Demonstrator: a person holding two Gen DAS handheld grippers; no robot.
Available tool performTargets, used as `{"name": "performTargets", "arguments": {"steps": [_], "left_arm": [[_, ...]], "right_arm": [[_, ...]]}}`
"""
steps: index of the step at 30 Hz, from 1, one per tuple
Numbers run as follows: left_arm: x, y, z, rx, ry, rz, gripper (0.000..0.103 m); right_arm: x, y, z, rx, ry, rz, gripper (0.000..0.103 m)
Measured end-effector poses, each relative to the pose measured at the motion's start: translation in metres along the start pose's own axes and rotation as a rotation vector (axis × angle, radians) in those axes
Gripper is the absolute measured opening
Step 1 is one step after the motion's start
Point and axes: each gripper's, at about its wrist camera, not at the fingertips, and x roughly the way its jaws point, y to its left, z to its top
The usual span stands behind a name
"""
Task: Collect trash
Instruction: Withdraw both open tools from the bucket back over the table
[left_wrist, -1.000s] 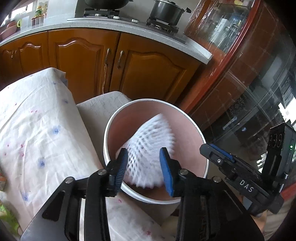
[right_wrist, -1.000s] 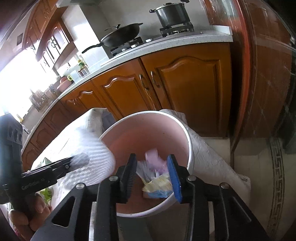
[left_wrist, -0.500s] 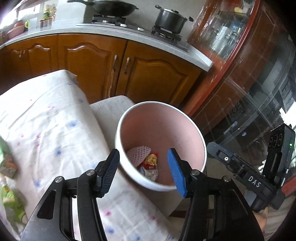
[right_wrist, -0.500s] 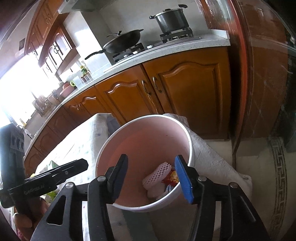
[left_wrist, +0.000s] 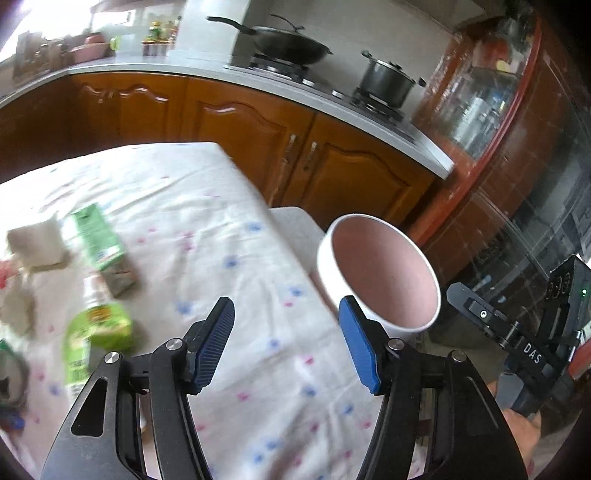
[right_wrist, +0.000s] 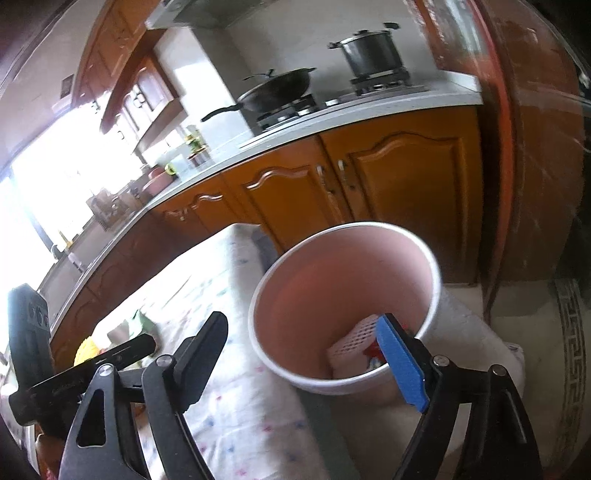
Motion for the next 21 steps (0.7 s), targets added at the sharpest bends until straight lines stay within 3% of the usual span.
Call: {"name": "performTargets", "arguments": {"steps": [21], "left_arm": [[-0.081, 0.123, -0.037, -0.159, -0.104, 0.154, 0.066]], "right_arm": [[0.031, 0.121, -0.04, -0.18, 0.087, 0.167, 0.085]]}}
